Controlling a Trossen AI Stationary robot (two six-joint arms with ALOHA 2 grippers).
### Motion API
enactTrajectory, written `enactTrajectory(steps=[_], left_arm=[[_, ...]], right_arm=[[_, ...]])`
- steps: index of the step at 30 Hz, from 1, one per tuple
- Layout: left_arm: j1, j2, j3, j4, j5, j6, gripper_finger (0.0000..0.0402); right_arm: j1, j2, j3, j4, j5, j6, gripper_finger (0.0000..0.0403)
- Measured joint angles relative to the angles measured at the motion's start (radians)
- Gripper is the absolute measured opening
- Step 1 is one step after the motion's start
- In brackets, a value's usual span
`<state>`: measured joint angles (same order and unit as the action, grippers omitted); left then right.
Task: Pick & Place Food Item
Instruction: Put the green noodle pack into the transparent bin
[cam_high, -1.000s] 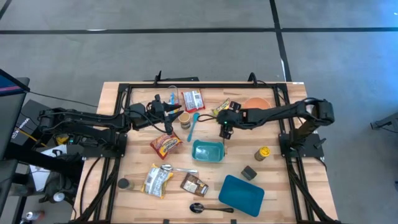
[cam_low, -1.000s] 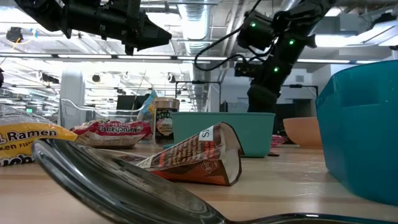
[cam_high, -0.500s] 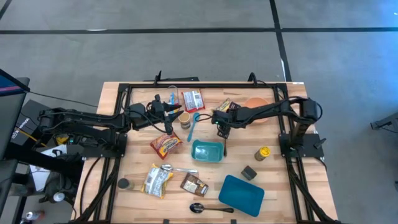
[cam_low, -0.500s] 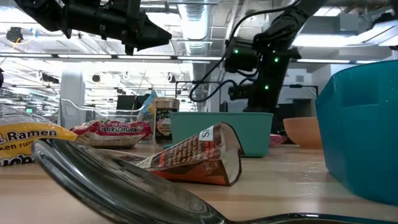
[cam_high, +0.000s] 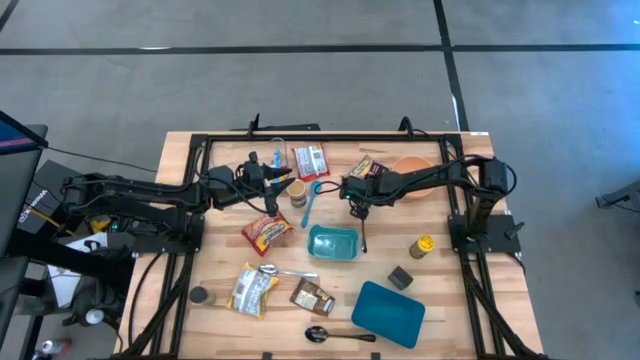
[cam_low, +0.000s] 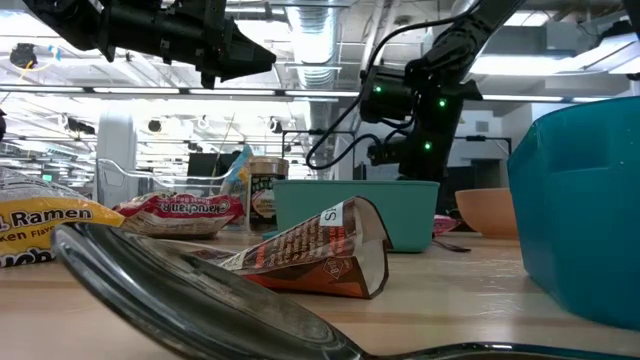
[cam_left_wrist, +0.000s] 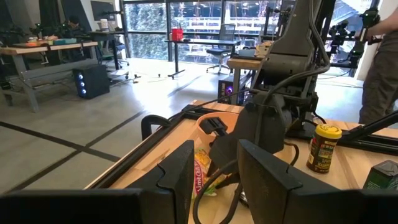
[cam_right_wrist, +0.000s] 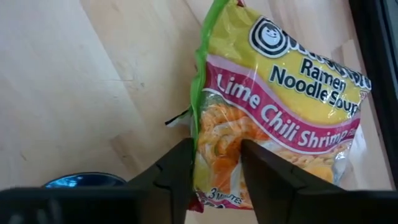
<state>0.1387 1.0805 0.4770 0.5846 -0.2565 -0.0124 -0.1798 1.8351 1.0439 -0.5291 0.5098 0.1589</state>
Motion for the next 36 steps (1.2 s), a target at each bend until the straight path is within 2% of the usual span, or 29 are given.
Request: enactTrajectory(steps=[16,24,36], left_arm=[[0.0,0.0,0.0,0.0,0.0,0.0,0.0117],[0.0,0.0,0.0,0.0,0.0,0.0,0.0117],[0.0,0.0,0.0,-0.001,0.0,0.0,0.0117]], right_arm=[[0.001,0.0,-0.001,-0.021,0.065,0.001,0.0008],[0.007,-0.019,-0.004,-0.033,0.063,-0.005,0.0001],[0.035,-0.203,-0.003,-0.043,0.068,-0.019,0.0]])
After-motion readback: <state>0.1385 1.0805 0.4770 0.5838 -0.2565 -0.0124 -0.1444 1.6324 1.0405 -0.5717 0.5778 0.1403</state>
